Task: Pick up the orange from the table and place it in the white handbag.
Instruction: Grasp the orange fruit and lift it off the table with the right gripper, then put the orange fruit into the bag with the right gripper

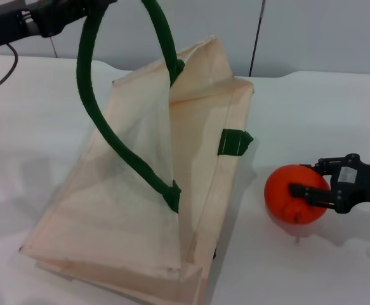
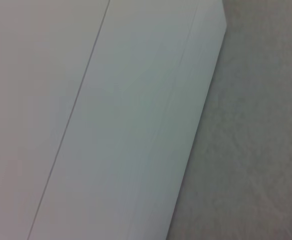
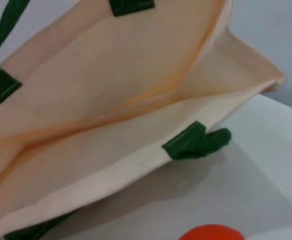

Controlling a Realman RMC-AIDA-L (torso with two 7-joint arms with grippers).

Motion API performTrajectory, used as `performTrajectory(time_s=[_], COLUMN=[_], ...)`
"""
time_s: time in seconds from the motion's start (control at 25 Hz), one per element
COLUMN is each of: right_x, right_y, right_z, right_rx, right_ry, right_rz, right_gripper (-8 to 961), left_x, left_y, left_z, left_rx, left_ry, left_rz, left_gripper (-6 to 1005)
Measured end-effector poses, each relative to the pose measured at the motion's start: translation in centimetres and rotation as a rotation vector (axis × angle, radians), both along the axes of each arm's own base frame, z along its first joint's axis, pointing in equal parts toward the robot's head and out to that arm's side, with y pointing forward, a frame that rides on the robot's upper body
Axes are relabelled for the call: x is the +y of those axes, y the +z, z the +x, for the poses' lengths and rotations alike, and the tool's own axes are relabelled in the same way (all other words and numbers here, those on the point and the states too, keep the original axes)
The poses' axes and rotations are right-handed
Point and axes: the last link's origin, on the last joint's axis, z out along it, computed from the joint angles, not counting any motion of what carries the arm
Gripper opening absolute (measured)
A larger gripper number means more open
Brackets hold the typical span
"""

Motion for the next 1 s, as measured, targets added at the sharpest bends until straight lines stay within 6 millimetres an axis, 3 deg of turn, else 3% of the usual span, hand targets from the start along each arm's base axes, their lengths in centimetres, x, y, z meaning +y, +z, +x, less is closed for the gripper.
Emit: performTrajectory(time_s=[0.24,0.4,0.56,1.0], right_x=[0.5,1.0,1.0,2.3], right_y=[0.8,2.4,2.6,-2.4], right_z=[-1.0,-2.8,-4.3,-10.7], right_rx=[0.071,0.185,0.236,0.196], right_ry=[0.037,0.127,0.196,0.377], right_rz=[0.062,0.139,0.137,-0.086], right_gripper=[470,430,398,299], left_x=[0.0,0.1,0.1,0.7], left_y=[0.1,0.1,0.1,0.0], left_z=[0.0,0.0,0.2,1.2], left_rx=[0.001,0.001,0.002,0.003], left_ry=[0.000,-0.002,-0.005,-0.034], left_rz=[0.002,0.002,0.003,-0.007], left_gripper=[140,140,140,140])
